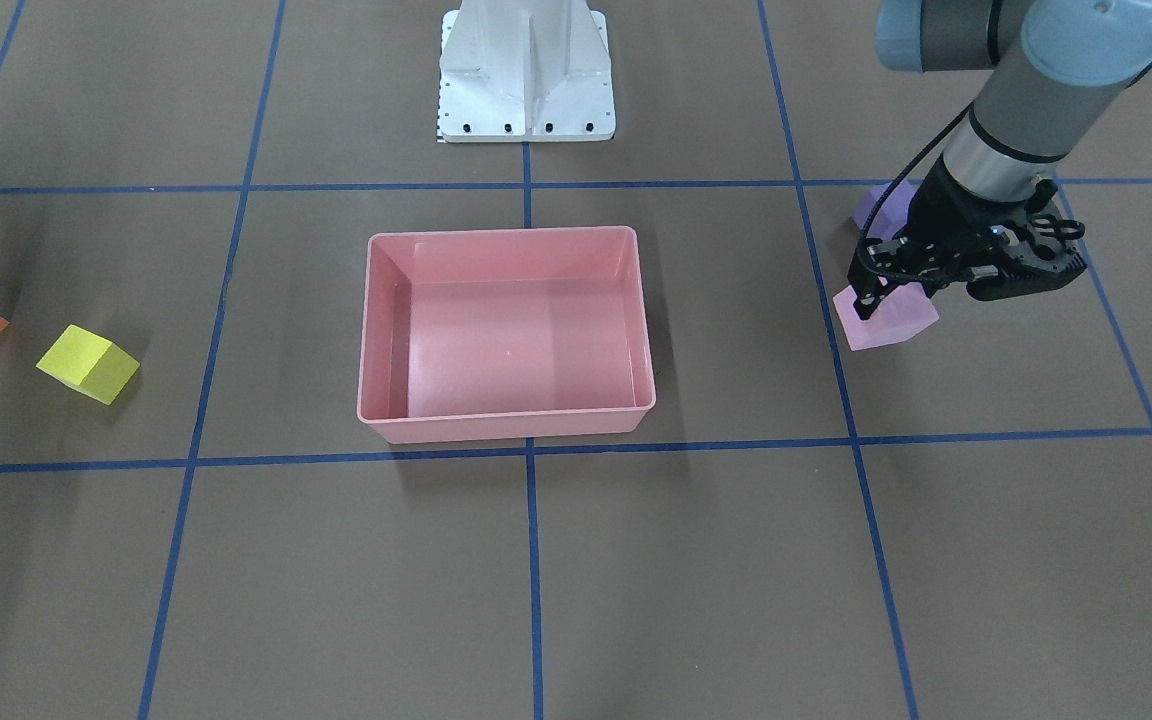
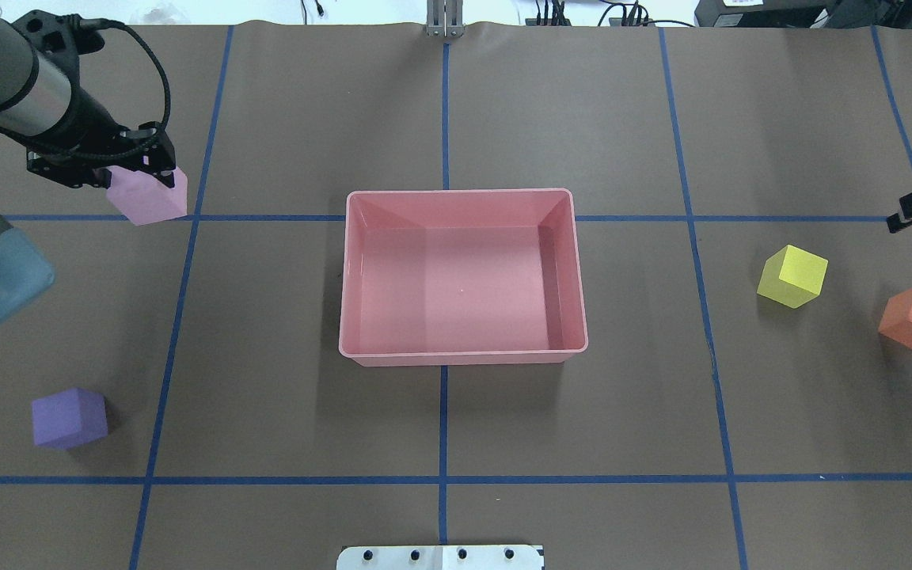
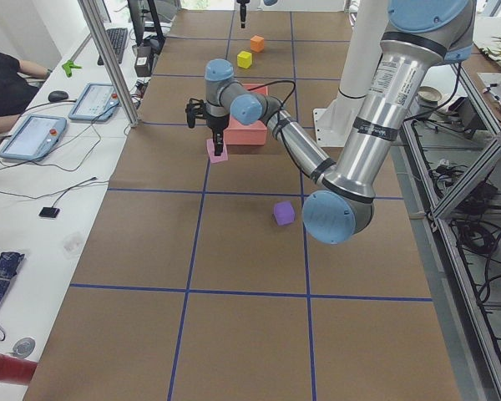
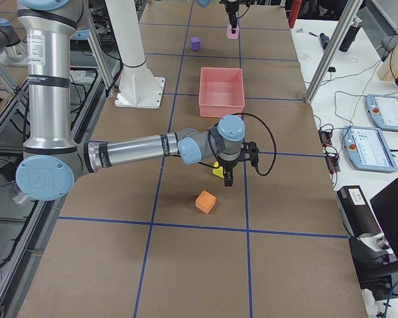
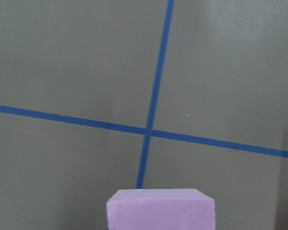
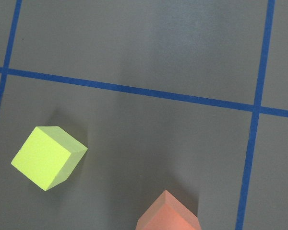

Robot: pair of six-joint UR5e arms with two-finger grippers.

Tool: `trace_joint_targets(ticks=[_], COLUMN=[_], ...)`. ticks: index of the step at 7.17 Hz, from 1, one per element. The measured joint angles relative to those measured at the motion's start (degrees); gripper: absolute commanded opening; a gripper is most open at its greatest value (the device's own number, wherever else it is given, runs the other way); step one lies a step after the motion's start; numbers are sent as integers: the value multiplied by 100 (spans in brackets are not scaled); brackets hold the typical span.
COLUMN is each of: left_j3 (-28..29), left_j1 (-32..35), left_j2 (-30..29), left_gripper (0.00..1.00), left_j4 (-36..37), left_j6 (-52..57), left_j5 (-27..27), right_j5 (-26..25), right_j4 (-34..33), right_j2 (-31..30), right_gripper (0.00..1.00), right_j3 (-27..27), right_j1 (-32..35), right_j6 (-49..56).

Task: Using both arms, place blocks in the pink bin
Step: 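Carry the pink cube toward the bin while the right gripper reaches the yellow cube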

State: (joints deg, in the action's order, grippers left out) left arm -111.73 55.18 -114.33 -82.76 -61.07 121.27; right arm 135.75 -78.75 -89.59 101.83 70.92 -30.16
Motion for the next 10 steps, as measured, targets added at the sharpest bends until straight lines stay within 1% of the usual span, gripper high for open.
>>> trace_joint_targets(ticks=[1, 2, 3, 5, 8, 10], left_j3=[-9, 41, 172, 485, 987, 1215], left_j1=[-17, -83, -226, -662, -1347, -1746], left_j2=[-501, -995, -1445, -2145, -2855, -2984], left_gripper=[0, 0, 0, 0, 0, 0], left_j4=[424, 759, 922, 979, 904, 575], left_j6=[-285, -614, -1013, -1732, -2311, -2727], left_j5=[6, 9, 3, -122, -670, -1174], right_j5=[-80, -115, -126, -134, -119, -132], right_j4=[5, 8, 9, 27, 31, 39], right_j2=[173, 252, 286, 363, 592, 781], right_gripper=[99, 99, 99, 99, 99, 100], right_j3=[-34, -81, -195, -488, -794, -898], right_j1=[-278, -443, -551, -710, -917, -1136], right_j6=[-627, -939, -1056, -1109, -1190, -1548])
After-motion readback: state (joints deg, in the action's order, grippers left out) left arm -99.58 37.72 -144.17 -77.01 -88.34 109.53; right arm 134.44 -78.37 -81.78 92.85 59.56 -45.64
